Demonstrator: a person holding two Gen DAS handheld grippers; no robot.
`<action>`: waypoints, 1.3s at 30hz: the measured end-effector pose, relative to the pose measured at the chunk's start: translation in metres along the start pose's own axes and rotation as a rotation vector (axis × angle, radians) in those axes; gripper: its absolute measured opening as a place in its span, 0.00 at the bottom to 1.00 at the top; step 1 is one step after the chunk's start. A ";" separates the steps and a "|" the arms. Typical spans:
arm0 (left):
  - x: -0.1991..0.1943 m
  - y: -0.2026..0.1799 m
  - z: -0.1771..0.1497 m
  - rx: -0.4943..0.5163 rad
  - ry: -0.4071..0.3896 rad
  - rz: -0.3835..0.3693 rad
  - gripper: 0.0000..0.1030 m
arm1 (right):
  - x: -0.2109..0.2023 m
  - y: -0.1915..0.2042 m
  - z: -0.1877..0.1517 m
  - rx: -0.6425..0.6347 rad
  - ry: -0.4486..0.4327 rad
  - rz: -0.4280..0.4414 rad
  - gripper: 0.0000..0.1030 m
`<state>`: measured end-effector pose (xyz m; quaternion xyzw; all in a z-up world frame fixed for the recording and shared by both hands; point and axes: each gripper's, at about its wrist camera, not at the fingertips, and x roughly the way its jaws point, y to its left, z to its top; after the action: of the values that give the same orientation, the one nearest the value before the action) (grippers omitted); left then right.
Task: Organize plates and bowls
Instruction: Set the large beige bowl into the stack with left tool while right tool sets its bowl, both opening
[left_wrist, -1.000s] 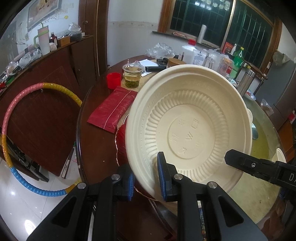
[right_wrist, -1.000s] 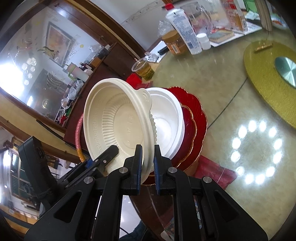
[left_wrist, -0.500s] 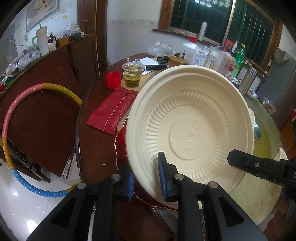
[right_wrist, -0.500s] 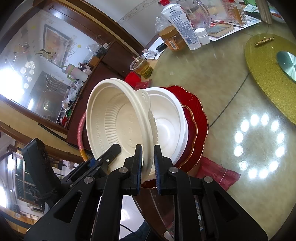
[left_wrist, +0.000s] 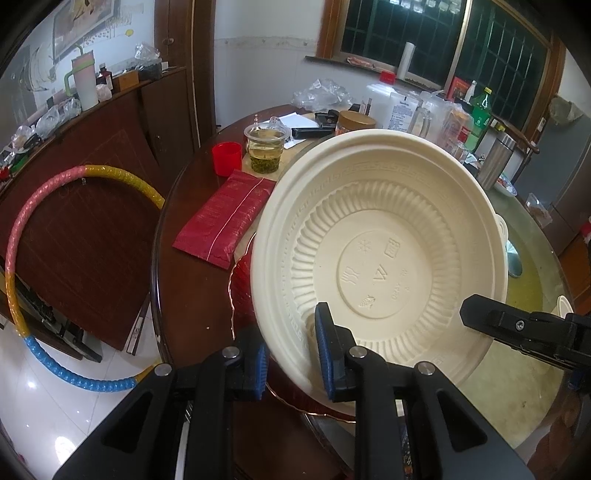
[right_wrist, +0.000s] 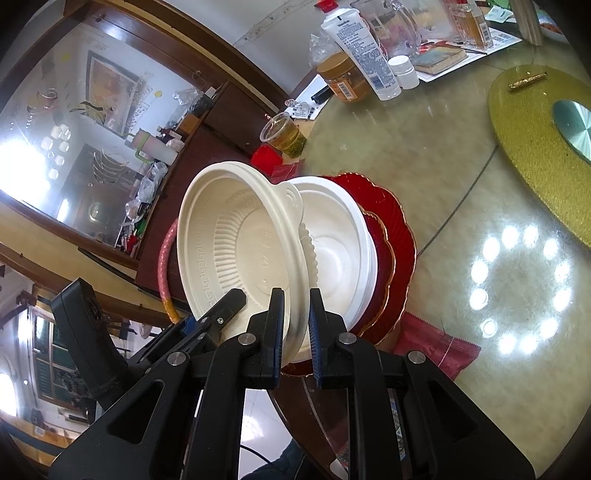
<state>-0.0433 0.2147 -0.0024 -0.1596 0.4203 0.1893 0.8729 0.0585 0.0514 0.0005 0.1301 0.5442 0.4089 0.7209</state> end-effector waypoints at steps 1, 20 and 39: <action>0.000 0.000 0.001 0.002 -0.001 0.001 0.22 | 0.000 0.000 0.000 -0.001 -0.001 -0.001 0.13; 0.010 -0.001 0.032 0.084 0.232 -0.081 0.24 | 0.002 -0.009 0.024 0.109 0.128 0.095 0.15; 0.017 -0.002 0.035 0.067 0.211 -0.063 0.35 | 0.002 -0.015 0.029 0.118 0.105 0.072 0.15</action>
<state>-0.0091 0.2317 0.0057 -0.1624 0.5106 0.1300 0.8343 0.0912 0.0507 0.0002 0.1705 0.5995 0.4081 0.6670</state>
